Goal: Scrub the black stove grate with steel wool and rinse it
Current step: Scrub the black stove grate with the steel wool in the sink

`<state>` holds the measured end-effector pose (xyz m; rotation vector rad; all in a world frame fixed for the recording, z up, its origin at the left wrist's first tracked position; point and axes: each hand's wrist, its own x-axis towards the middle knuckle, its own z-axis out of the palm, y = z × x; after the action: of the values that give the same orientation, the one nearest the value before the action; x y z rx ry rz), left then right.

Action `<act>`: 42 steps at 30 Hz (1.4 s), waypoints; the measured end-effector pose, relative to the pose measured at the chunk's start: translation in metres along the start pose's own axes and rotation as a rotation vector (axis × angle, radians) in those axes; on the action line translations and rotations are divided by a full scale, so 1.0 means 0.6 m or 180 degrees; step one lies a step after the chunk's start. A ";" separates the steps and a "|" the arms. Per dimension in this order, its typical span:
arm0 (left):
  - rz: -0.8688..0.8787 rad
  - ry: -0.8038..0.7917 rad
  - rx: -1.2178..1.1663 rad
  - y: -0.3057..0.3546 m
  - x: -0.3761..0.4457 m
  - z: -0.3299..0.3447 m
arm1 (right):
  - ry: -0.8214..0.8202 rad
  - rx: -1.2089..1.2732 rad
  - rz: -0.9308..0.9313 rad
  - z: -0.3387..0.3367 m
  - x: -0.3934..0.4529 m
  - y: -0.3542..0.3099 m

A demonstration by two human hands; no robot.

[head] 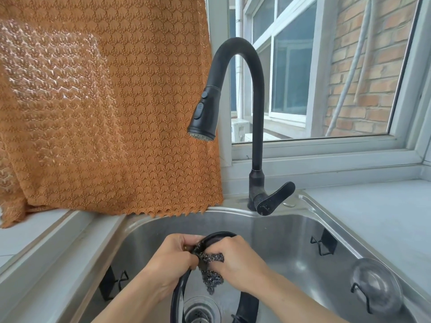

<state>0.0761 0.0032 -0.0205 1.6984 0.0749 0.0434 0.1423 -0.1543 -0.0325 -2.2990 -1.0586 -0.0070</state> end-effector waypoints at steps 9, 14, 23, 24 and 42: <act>0.0118 -0.0014 -0.0098 0.008 -0.003 0.009 | -0.0128 -0.0081 0.0132 -0.006 0.002 0.002; 0.0062 0.0019 0.0042 0.009 -0.002 0.014 | -0.0120 -0.0505 0.0258 -0.009 -0.003 -0.002; -0.0030 0.0180 0.0046 -0.001 0.004 0.007 | 0.0236 0.0096 0.0231 -0.032 -0.014 0.002; 0.0005 0.0169 0.0017 0.000 0.003 0.008 | 0.0193 0.0116 0.0092 -0.026 -0.012 -0.001; 0.0021 0.0366 0.0329 0.015 -0.018 0.031 | 0.0580 -0.0501 0.1184 -0.020 0.016 0.072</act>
<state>0.0669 -0.0171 -0.0141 1.7986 0.1597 0.1442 0.1820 -0.1757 -0.0427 -2.5488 -0.5466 -0.1532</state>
